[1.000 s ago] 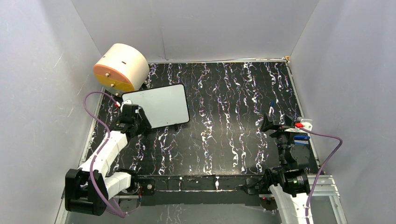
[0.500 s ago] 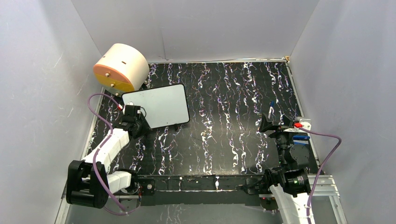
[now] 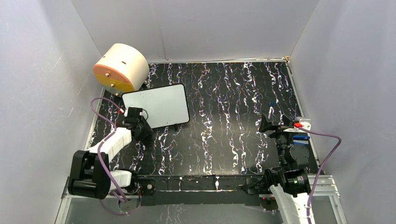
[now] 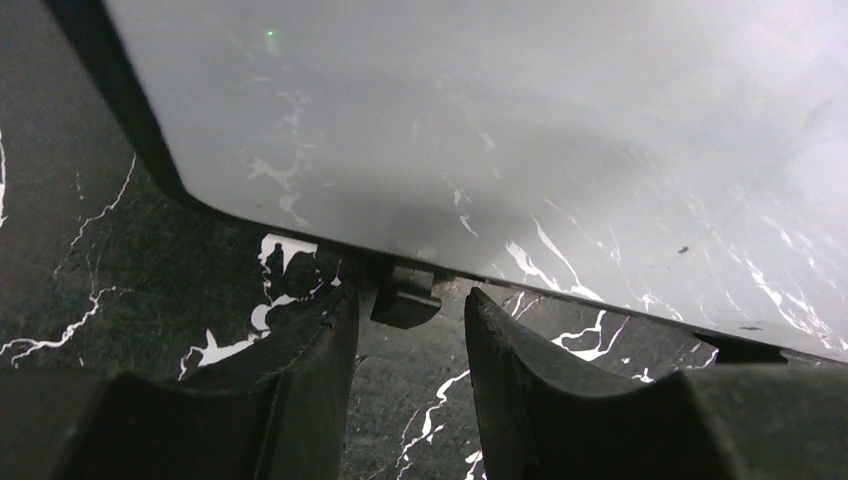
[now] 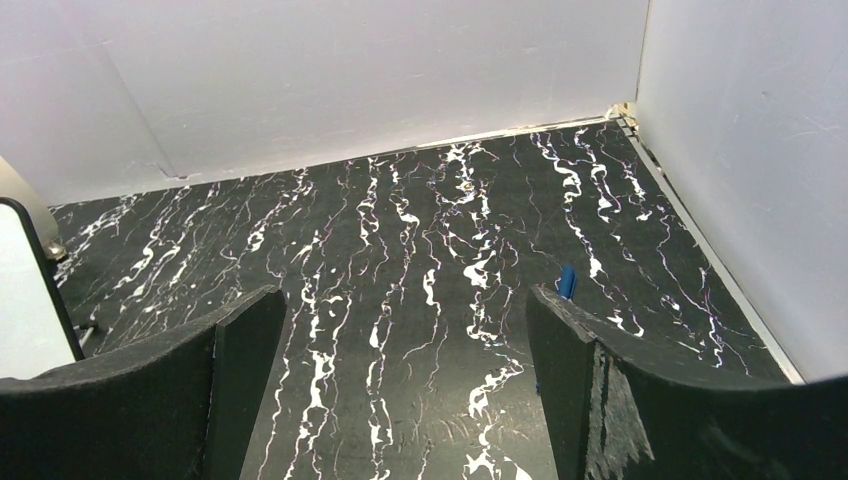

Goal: Write a sentence on the whiteboard
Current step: Move the whiteboard stand to the center of the board.

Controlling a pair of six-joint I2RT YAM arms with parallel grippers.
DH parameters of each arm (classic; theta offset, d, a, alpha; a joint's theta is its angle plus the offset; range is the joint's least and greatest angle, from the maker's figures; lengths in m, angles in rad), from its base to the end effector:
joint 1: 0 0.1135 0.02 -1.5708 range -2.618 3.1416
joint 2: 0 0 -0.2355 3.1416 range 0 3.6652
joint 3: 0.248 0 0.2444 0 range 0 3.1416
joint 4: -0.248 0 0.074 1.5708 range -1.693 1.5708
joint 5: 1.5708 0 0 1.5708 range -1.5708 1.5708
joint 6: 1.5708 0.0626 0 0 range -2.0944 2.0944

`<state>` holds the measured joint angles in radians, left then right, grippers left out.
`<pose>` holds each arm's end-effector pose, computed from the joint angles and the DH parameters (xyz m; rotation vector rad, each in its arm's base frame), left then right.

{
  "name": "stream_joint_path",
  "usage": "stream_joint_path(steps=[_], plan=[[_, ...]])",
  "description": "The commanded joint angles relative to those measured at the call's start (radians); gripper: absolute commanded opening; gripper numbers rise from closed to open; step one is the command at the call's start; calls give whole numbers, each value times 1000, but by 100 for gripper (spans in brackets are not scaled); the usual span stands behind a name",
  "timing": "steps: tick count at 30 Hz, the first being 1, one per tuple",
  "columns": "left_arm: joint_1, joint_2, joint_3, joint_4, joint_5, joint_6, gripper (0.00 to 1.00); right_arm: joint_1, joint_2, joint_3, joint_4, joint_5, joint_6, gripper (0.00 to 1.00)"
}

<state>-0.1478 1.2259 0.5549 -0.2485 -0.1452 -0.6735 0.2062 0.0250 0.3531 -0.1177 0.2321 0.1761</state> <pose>0.2443 -0.0272 0.1267 -0.7042 2.3825 -0.1692 0.1218 0.0108 0.2807 0.1747 1.3568 0.1630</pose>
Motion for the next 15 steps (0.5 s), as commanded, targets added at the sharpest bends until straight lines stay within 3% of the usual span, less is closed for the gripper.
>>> stream_joint_path(steps=[1, 7, 15], plan=[[-4, 38, 53, 25, 0, 31, 41, 10, -19, 38, 38, -12, -9, 99], [-5, 36, 81, 2, -1, 69, 37, 18, -19, 38, 38, -32, -12, 99], [-63, 55, 94, -14, 24, 102, 26, 20, -19, 38, 36, -44, -14, 99]])
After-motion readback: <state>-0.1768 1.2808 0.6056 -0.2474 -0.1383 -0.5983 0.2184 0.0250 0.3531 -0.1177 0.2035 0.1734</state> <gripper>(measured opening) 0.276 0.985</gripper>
